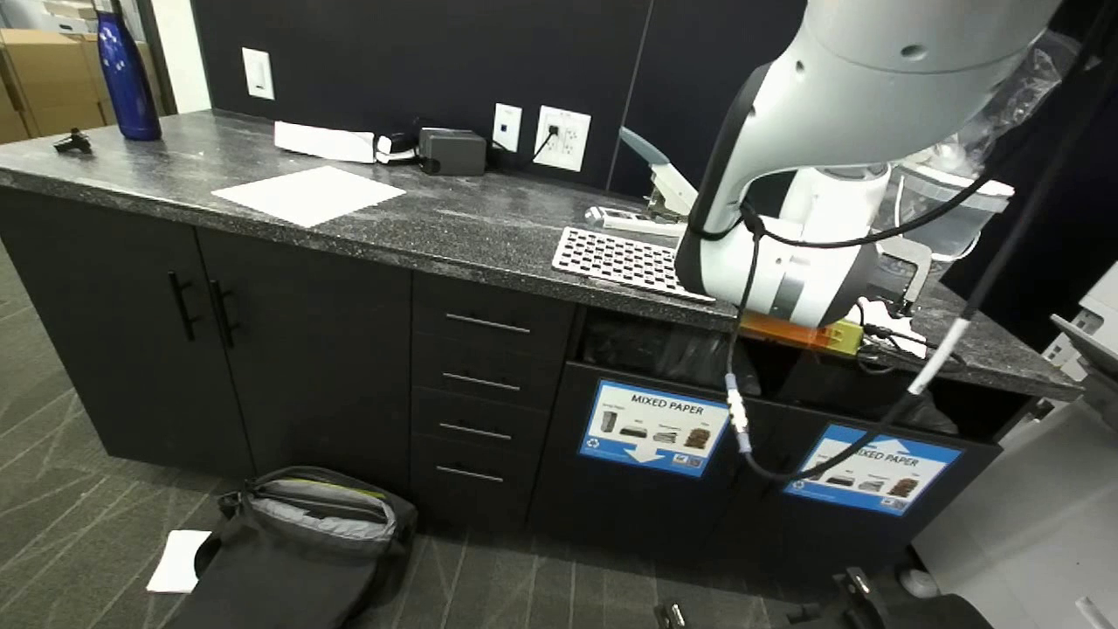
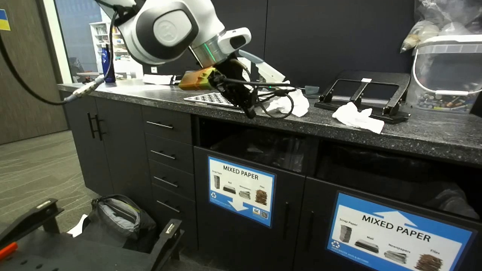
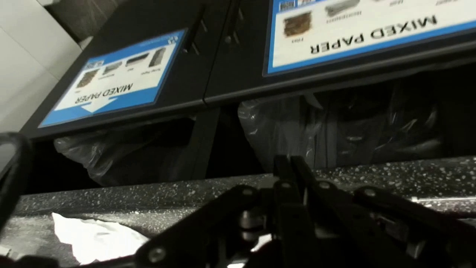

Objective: Pick up the papers from the counter and throw them in the bin

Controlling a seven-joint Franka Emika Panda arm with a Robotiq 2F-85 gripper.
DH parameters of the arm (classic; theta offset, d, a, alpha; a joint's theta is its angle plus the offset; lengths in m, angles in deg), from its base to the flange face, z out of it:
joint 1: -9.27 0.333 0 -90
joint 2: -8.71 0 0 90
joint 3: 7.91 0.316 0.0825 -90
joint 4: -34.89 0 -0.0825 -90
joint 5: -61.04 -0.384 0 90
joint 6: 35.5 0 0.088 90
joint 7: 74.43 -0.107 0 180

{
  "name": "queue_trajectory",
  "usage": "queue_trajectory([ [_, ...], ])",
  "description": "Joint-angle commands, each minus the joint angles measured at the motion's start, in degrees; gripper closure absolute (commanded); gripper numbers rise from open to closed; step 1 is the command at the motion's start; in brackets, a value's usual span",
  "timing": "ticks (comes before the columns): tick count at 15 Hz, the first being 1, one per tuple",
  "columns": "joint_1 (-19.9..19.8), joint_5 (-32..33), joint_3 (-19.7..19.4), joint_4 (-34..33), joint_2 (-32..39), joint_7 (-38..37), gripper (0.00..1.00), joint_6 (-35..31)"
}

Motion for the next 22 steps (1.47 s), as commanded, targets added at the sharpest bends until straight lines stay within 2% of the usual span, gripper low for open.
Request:
queue_trajectory([
  [1, 11.77, 12.16, -15.87, 0.96, -2.48, -0.42, 0.92, 16.73],
  [3, 16.38, 23.1, -24.25, -1.57, -4.22, -1.18, 0.92, 27.24],
  [5, 20.48, 33.01, -31.22, -5.87, -5.55, -4.07, 0.89, 33.44],
  [6, 22.42, 36.46, -34.07, -7.73, -6.42, -5.58, 0.66, 35.08],
  [8, 24.36, 39.92, -37.88, -13.37, -7.75, -5.93, 0.63, 38.85],
  [10, 23.02, 41.6, -38.03, -19.31, -9.13, -6.91, 0.49, 41.93],
  [12, 18.41, 42.75, -35.61, -25.03, -11.84, -7.76, 0.33, 44.74],
  [13, 15.38, 43.19, -32.55, -26.7, -13.09, -8.75, 0.26, 45.95],
  [14, 13.71, 43.12, -31.33, -29.08, -14.5, -9.37, 0.19, 48.95],
  [16, 6.39, 43.79, -24.29, -31.09, -16.89, -11.0, 0.04, 52.21],
  [17, 2.27, 43.94, -20.47, -31.75, -18.21, -11.65, 0.0, 53.71],
  [18, -3.0, 43.57, -15.62, -32.86, -20.9, -11.01, 0.0, 55.68],
  [19, -7.1, 36.99, -12.98, -32.05, -17.31, -6.3, 0.0, 55.72],
  [22, -20.62, 24.07, -3.57, -33.46, -11.65, 1.04, 0.0, 55.78],
])
